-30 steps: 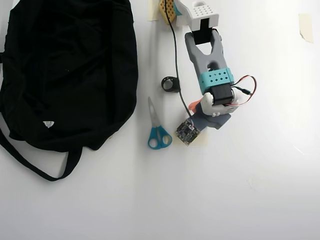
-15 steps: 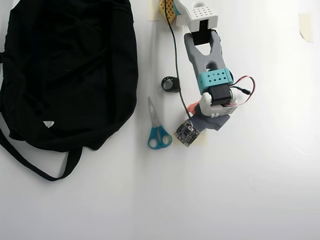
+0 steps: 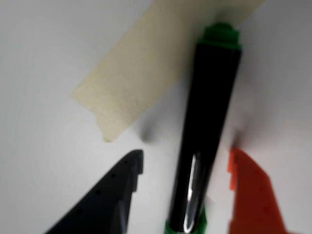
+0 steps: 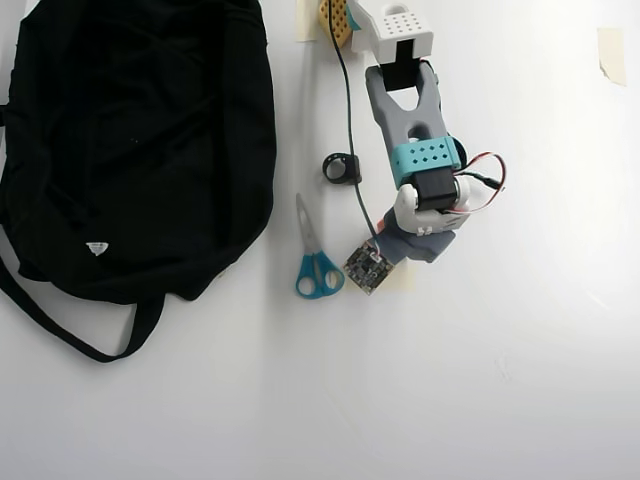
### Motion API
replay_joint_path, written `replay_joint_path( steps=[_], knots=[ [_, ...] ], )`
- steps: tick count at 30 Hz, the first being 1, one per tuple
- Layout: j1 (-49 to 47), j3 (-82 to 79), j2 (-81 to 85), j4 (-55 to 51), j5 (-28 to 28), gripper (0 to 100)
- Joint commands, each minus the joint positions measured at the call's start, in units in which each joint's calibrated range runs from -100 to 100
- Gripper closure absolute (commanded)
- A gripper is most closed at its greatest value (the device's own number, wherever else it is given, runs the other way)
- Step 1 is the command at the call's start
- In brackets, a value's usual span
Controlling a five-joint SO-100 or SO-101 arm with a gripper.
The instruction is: Put the green marker into the black bag
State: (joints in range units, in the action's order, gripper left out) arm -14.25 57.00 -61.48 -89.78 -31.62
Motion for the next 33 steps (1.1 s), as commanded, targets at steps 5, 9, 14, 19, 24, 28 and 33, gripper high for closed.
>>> replay_joint_path(
  steps=[5,9,14,19,24,28,33],
  knots=[
    [-1.15,0.15,-2.17,-4.79,0.32,78],
    [-1.23,0.15,-2.42,-4.79,0.32,78],
    [-1.15,-0.03,-2.51,-4.79,0.32,78],
    [-1.23,0.15,-3.83,-5.22,0.37,78],
    [-1.23,0.15,-3.92,-5.48,0.37,78],
    [-1.23,0.15,-3.92,-5.57,0.32,78],
    [-1.23,0.15,-3.92,-5.57,0.32,78]
  ],
)
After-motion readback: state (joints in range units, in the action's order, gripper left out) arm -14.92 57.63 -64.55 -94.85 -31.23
